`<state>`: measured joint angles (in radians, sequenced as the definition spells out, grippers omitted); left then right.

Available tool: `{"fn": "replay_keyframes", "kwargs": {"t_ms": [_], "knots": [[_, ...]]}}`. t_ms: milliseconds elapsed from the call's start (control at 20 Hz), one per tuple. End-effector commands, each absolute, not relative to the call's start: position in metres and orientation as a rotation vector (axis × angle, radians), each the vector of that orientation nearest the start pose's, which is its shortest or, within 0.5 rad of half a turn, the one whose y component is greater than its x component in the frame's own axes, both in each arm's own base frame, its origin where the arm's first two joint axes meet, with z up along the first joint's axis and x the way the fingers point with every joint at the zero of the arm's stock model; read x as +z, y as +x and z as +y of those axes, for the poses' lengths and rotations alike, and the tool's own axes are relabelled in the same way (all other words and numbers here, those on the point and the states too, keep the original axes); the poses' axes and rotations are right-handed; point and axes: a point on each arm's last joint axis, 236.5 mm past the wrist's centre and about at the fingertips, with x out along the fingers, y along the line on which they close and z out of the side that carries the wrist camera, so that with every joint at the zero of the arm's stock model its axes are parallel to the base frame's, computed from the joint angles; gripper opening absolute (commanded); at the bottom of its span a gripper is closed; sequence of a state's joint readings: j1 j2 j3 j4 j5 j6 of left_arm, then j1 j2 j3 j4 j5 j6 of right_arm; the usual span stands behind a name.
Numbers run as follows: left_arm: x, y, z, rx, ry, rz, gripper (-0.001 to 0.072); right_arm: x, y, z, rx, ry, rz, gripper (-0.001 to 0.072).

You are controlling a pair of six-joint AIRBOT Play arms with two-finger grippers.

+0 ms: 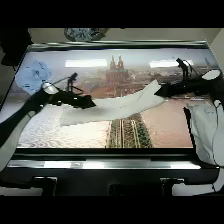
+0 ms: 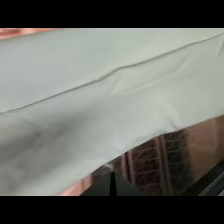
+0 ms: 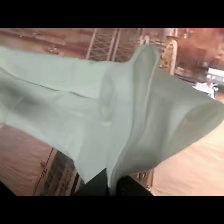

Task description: Fold the shirts.

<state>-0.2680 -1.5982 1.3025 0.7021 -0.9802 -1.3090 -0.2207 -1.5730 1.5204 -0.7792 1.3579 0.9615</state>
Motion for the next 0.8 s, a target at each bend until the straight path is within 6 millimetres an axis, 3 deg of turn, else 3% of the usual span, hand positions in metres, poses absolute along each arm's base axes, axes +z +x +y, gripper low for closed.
{"fn": "replay_keyframes", "kwargs": {"t_ms": [0, 250, 350, 450, 600, 700, 750], "knots": [[-0.004, 0.415, -0.361, -0.713, -0.725, 1.171, 0.0044, 0.131, 0.417, 0.089, 0.716, 0.144, 1.008, 0.0039], [-0.033, 0.375, -0.45, -0.803, -0.856, 1.31, 0.0043, 0.191, 0.373, 0.128, 0.765, -0.009, 0.899, 0.0039], [-0.04, 0.361, -0.478, -0.834, -0.905, 1.357, 0.0044, 0.2, 0.362, 0.136, 0.764, -0.063, 0.886, 0.0039], [-0.048, 0.358, -0.487, -0.835, -0.92, 1.375, 0.0043, 0.201, 0.359, 0.139, 0.758, -0.072, 0.887, 0.0039], [-0.04, 0.386, -0.452, -0.837, -0.813, 1.299, 0.0041, 0.207, 0.374, 0.141, 0.732, -0.043, 0.836, 0.0038], [-0.02, 0.413, -0.398, -0.799, -0.658, 1.232, 0.0041, 0.216, 0.39, 0.151, 0.743, 0.022, 0.771, 0.0038], [-0.005, 0.43, -0.359, -0.748, -0.561, 1.187, 0.0041, 0.219, 0.398, 0.157, 0.757, 0.064, 0.748, 0.0038]]}}
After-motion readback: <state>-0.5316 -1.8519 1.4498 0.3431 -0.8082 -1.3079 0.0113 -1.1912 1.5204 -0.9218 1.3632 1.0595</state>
